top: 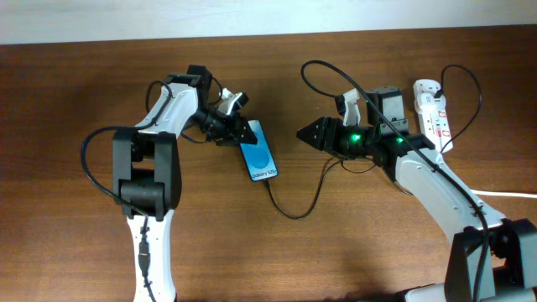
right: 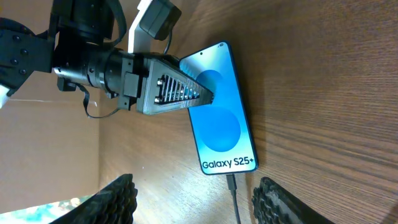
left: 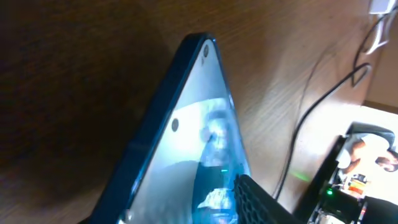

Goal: Plug charger to phone and switch on socket

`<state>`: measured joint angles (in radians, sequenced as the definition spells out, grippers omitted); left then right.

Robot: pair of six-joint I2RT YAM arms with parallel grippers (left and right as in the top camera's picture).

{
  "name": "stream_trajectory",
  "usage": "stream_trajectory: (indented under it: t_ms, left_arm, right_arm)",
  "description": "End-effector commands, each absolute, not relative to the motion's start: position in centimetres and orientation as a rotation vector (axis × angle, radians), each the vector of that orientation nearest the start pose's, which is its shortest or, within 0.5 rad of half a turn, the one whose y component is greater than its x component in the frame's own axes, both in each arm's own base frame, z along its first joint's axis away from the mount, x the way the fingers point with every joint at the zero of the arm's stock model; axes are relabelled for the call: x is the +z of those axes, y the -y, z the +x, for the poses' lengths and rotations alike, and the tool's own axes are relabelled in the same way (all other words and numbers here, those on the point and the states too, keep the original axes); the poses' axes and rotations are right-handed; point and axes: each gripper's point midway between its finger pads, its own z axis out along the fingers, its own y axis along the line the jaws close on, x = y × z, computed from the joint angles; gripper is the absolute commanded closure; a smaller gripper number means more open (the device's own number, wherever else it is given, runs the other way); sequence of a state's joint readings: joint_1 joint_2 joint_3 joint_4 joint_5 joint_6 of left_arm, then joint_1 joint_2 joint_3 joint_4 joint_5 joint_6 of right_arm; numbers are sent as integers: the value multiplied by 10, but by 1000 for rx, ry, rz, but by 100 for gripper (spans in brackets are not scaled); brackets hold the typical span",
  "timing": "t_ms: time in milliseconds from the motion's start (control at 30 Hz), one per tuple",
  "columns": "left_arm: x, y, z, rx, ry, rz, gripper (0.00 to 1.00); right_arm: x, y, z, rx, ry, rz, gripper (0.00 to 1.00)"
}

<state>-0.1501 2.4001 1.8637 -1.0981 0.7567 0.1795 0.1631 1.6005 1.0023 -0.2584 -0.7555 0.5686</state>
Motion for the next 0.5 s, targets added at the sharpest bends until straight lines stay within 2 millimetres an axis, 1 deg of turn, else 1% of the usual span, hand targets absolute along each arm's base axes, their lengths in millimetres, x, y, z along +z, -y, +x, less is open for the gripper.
stream_trajectory:
  t_ms: [0, 33, 200, 267, 367, 467]
  left_arm:
    - [6, 172, 421, -1068, -2989, 436, 50]
    - [5, 170, 421, -1042, -2999, 438, 49]
    - [3, 168, 422, -1019, -3002, 440, 43]
    - [-4, 158, 423, -910, -3062, 377, 42]
    - [-7, 153, 423, -860, -3083, 357, 42]
    - [-12, 144, 424, -762, -3112, 346, 41]
  right_arm:
    - [143, -177, 375, 1221, -2465, 123, 36]
    - [143, -177, 375, 1220, -2465, 123, 36]
    - [143, -177, 375, 1221, -2465, 123, 36]
    - [143, -177, 375, 1221, -2465, 123, 36]
    - [143, -177, 375, 1221, -2465, 123, 36]
    - [143, -177, 375, 1221, -2465, 123, 36]
